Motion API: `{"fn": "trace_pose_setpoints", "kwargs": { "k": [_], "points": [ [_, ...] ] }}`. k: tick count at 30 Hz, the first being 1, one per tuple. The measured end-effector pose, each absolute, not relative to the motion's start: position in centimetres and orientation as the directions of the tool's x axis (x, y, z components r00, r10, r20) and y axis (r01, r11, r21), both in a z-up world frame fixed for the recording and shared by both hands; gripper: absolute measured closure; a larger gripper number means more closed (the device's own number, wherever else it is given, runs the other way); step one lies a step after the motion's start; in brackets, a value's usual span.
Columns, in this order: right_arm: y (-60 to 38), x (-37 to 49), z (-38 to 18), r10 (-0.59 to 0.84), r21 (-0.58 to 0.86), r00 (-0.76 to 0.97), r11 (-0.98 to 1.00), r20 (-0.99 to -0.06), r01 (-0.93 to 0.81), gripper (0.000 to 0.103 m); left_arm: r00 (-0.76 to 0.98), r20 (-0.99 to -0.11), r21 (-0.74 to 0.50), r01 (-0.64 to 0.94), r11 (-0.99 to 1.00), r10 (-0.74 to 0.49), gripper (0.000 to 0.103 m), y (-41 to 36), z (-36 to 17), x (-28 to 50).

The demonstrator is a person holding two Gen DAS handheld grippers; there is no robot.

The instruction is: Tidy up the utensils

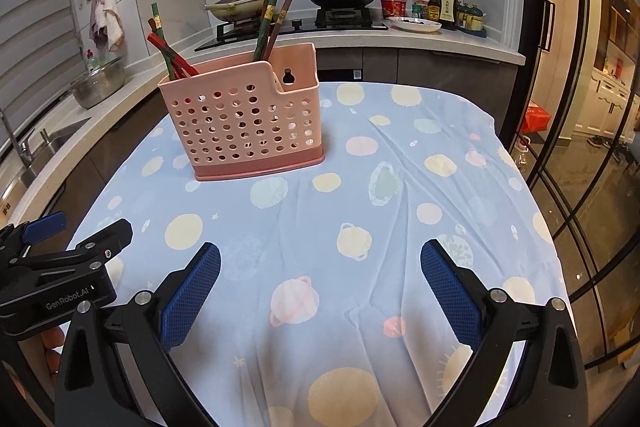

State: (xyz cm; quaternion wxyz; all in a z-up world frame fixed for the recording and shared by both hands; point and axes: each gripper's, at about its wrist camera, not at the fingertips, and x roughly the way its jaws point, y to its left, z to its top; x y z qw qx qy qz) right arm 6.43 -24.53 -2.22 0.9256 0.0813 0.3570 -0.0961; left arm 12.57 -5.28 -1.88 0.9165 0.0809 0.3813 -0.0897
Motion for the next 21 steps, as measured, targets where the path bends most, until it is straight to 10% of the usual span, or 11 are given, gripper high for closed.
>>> {"fn": "trace_pose_setpoints", "kwargs": {
  "k": [21],
  "points": [
    [-24.29,6.40,-2.26,-0.110,0.091,0.727,0.969,-0.678,0.231,0.007,0.689,-0.719,0.077,0.212,0.974,-0.093,0.007,-4.93,-1.85,12.69]
  ]
}}
